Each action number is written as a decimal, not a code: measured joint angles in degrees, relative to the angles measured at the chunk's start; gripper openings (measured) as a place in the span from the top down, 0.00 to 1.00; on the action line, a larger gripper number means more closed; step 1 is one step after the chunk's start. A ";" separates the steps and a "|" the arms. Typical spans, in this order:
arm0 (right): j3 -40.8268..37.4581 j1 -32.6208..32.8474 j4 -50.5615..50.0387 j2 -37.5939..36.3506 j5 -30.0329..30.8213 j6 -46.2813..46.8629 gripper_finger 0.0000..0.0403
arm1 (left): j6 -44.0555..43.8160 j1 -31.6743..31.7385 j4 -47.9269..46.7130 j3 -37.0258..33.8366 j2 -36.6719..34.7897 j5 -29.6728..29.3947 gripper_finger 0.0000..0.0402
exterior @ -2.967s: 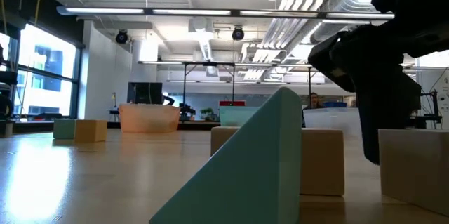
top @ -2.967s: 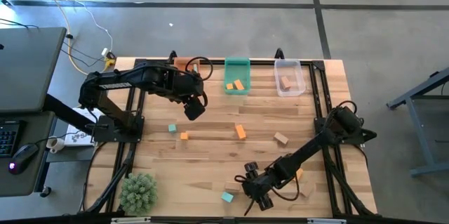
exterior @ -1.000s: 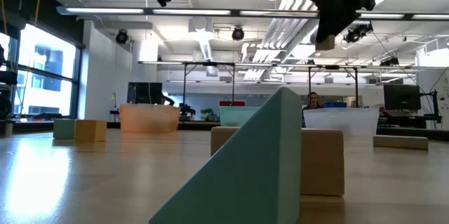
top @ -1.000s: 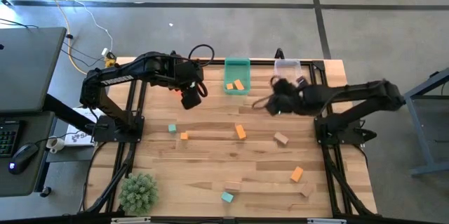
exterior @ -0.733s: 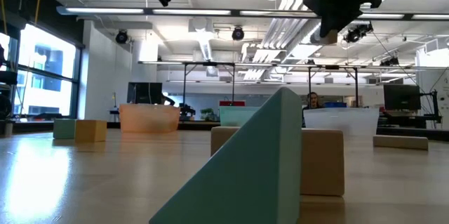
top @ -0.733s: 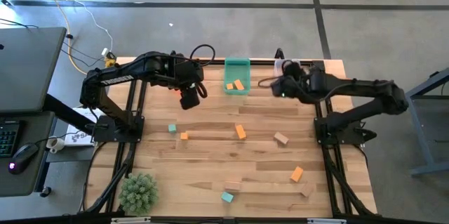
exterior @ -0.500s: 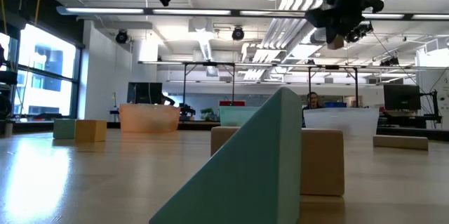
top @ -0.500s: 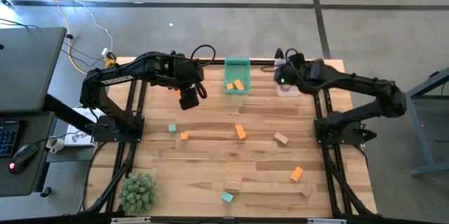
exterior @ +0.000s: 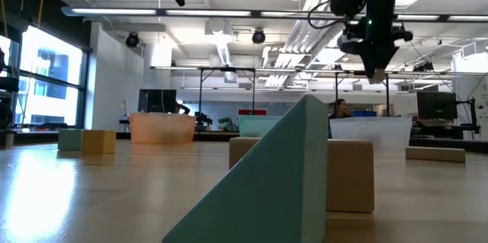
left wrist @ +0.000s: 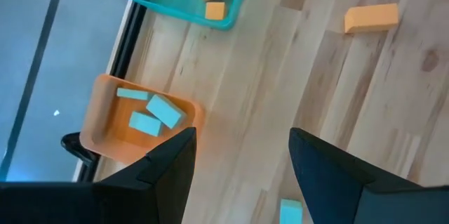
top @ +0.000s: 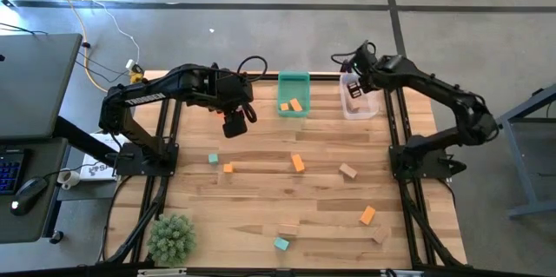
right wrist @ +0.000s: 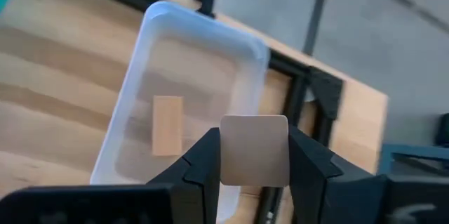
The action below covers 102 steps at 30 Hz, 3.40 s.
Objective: Sort & place blocks by color
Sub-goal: Put the brown block into the transparent bin, then put the yellow block into the blue bin
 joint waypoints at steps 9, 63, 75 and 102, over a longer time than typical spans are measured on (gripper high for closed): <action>0.00 -6.12 5.44 9.45 -9.90 -10.64 0.75 | -5.99 -0.01 0.00 0.00 0.00 3.59 0.46; -0.04 -11.48 13.33 18.57 -12.97 -31.34 0.53 | -5.59 -13.05 32.14 -51.38 -0.35 18.77 0.46; -0.04 -11.46 14.39 18.57 -12.96 -31.79 0.53 | -2.50 -12.39 35.37 -51.58 3.07 18.76 0.46; 14.73 -11.46 0.38 18.50 -20.58 -25.49 0.53 | 8.37 -4.47 37.64 -51.37 5.24 21.16 0.75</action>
